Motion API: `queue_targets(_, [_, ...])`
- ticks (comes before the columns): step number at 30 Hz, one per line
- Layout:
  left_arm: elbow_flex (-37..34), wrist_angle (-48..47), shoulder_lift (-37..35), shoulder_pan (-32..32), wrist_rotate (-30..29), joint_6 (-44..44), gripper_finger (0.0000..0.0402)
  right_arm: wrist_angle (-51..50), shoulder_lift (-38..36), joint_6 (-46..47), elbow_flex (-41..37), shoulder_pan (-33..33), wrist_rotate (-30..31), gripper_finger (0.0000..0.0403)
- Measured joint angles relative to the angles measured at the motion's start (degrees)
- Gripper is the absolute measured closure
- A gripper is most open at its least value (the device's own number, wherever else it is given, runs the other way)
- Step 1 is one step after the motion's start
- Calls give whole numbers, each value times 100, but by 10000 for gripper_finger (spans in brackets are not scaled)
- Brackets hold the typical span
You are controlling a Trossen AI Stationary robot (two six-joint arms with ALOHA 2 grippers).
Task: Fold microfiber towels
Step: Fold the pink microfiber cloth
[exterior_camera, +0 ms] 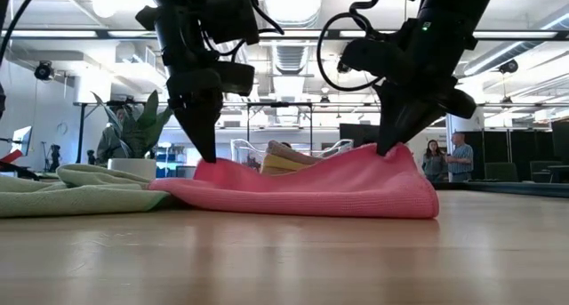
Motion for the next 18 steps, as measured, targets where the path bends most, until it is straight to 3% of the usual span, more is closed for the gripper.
queue_targets(6, [40,-140,-76,28,6,403,243,-20,0,381,0,-29,-2,341])
queue_targets(14, [254,-338,-379,28,-67,1308,241,-654,-124,540,120,-129,-114,268])
queue_targets(18, [246,-177,-407,28,-80,1499,241,-382,-313,488,125,-75,-328,254])
